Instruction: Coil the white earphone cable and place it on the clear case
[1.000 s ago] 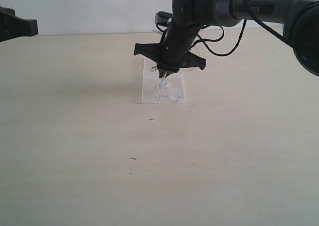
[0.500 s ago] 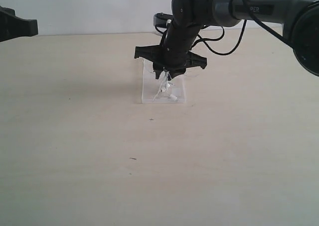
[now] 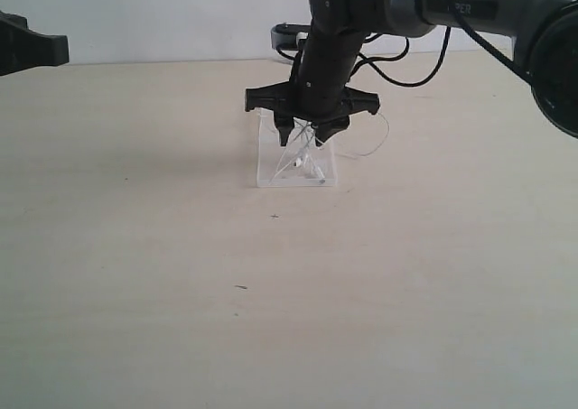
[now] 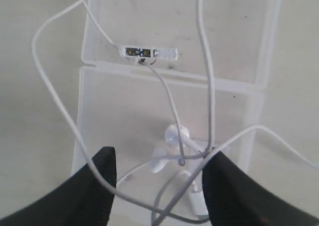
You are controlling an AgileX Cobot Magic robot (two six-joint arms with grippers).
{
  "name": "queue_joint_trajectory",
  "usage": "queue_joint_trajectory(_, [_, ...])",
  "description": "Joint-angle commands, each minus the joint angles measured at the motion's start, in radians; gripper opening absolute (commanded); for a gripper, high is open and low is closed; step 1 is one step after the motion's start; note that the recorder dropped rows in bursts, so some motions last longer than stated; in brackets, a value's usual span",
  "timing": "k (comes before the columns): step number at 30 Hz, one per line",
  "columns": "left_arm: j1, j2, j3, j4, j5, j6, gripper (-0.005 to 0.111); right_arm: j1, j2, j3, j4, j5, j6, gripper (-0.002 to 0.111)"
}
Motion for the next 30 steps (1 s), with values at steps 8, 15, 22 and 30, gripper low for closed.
queue_joint_trajectory(8, [0.003,-0.007,0.003,0.000,-0.029,-0.003,0.000,0.055,-0.007,-0.034,-0.075,0.053,-0.018,0.052])
queue_joint_trajectory(15, [0.003,-0.007,0.003,0.000,-0.039,-0.003,0.000,0.055,-0.007,-0.034,-0.087,0.152,-0.071,0.052])
queue_joint_trajectory(22, [0.003,-0.007,0.003,0.000,-0.055,-0.003,0.000,0.055,-0.007,-0.034,-0.075,0.176,-0.142,0.052])
queue_joint_trajectory(30, [0.003,-0.007,0.003,0.000,-0.055,-0.003,0.000,0.040,0.012,-0.133,-0.030,0.276,-0.197,0.052])
